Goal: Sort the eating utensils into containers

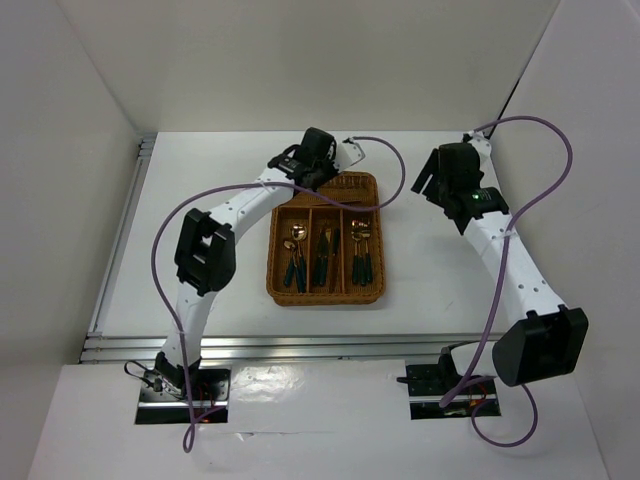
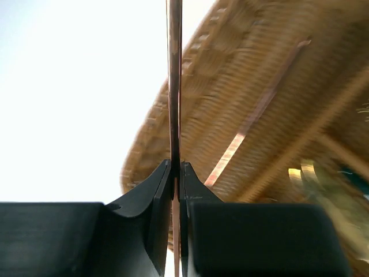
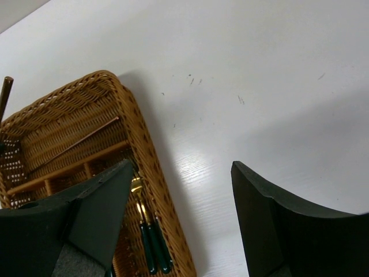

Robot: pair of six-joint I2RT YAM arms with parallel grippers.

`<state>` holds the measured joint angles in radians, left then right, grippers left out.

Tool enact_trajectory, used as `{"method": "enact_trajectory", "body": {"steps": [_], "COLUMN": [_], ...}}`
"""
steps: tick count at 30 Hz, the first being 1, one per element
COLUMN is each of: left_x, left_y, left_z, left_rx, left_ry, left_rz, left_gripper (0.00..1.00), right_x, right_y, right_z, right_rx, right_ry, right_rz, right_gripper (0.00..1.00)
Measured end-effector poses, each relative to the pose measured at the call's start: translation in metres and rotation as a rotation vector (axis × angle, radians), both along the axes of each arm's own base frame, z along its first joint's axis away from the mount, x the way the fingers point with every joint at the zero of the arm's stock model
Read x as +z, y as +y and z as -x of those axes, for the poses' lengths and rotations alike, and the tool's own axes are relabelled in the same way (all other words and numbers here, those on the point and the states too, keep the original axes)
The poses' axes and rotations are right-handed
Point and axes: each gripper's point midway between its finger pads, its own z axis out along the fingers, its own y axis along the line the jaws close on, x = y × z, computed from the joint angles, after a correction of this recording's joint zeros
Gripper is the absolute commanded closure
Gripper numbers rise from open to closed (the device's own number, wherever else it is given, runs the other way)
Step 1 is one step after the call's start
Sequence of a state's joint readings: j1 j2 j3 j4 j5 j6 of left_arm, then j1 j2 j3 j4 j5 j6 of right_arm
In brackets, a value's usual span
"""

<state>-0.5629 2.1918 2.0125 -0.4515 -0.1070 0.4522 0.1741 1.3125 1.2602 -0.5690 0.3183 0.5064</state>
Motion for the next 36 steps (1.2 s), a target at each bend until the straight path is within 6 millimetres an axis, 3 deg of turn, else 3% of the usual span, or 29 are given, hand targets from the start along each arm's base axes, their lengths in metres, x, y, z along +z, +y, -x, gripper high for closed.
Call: {"method": "enact_trajectory", "body": {"steps": [7, 18, 25, 31, 36], "left_x": [-0.009, -0.023, -0.04, -0.039, -0.036], "left_y": [0.004, -0.01, -0.012, -0.016, -0.016], "left_z": [-0.016, -0.019, -0.018, -0.02, -0.023], "left_rx": [-0.047, -0.141, -0.177, -0.194, -0.186], "left_ry": [-0.111, -0.157, -0.156, -0.171, -0.183], "left_rz": [-0.167, -0.181, -0.193, -0.191, -0.182], "left_gripper": [0.86, 0.78, 0.55, 0.37, 0.32], "right_x": [-0.009, -0.021, -0.023, -0.024, -0.025], "right_y": [-0.009, -0.013, -0.015, -0.015, -0.015], "right_z": [0.003, 0.003, 0.004, 0.004, 0.004], "right_rx": [-0.039, -0.056, -0.061, -0.061, -0.06], "right_ry": [0.032, 0.073, 0.082, 0.087, 0.088], "right_rz": [0.029, 0.052, 0.059, 0.06, 0.06], "right_gripper": [0.22, 0.22, 0.22, 0.22, 0.22]}}
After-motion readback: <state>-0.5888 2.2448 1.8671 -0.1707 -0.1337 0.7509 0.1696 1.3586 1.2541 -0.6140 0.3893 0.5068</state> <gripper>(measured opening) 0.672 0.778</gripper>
